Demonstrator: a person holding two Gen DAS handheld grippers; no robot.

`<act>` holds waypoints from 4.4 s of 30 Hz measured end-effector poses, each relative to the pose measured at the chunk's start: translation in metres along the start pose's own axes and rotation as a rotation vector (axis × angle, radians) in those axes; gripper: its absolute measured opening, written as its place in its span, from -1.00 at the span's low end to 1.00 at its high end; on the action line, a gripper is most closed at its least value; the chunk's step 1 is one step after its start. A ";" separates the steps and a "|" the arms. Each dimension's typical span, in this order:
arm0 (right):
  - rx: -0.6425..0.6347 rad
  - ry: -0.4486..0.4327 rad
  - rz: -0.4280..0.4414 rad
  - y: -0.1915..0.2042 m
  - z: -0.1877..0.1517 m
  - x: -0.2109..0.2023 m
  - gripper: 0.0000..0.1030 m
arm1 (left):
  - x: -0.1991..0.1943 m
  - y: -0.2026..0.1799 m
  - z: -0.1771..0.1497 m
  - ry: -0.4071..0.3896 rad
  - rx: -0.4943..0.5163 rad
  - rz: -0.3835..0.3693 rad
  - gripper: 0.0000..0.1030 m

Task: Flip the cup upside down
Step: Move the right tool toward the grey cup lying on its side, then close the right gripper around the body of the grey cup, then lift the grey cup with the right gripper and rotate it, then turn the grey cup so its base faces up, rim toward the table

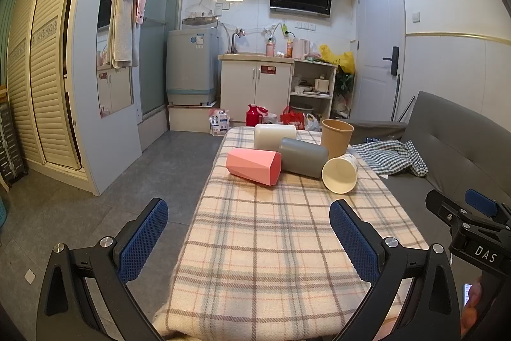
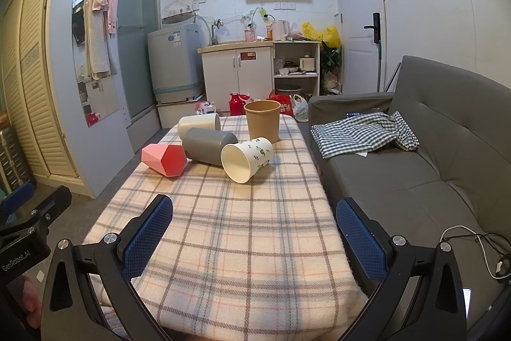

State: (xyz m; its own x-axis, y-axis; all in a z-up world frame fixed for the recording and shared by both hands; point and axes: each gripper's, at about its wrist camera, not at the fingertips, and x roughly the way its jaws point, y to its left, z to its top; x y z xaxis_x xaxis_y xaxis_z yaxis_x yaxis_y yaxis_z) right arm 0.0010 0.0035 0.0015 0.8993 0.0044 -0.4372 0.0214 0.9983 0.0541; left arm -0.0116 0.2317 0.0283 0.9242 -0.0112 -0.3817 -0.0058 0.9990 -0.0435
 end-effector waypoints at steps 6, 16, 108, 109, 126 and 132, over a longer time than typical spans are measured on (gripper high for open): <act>-0.001 0.002 -0.001 0.000 0.000 0.000 1.00 | 0.000 0.000 0.000 0.001 0.001 0.000 1.00; 0.001 0.005 0.000 0.005 -0.005 0.004 1.00 | 0.000 0.001 0.000 0.003 0.001 0.001 1.00; -0.058 0.793 0.161 0.086 0.013 0.144 0.46 | 0.078 0.051 0.018 0.369 -0.119 0.120 1.00; -0.017 0.795 0.154 0.084 0.009 0.146 0.46 | 0.078 0.051 0.016 0.375 -0.120 0.132 1.00; 0.077 0.665 0.113 0.069 0.012 0.185 0.44 | 0.103 0.045 -0.009 0.443 -0.098 0.160 1.00; 0.067 0.543 0.177 0.061 0.026 0.167 0.56 | 0.107 0.025 -0.009 0.443 -0.050 0.155 1.00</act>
State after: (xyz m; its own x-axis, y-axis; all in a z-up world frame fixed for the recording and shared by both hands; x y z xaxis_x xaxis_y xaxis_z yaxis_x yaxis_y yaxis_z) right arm 0.1642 0.0641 -0.0447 0.5393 0.2181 -0.8134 -0.0655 0.9738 0.2176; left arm 0.0836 0.2555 -0.0217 0.6592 0.1104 -0.7438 -0.1598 0.9871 0.0048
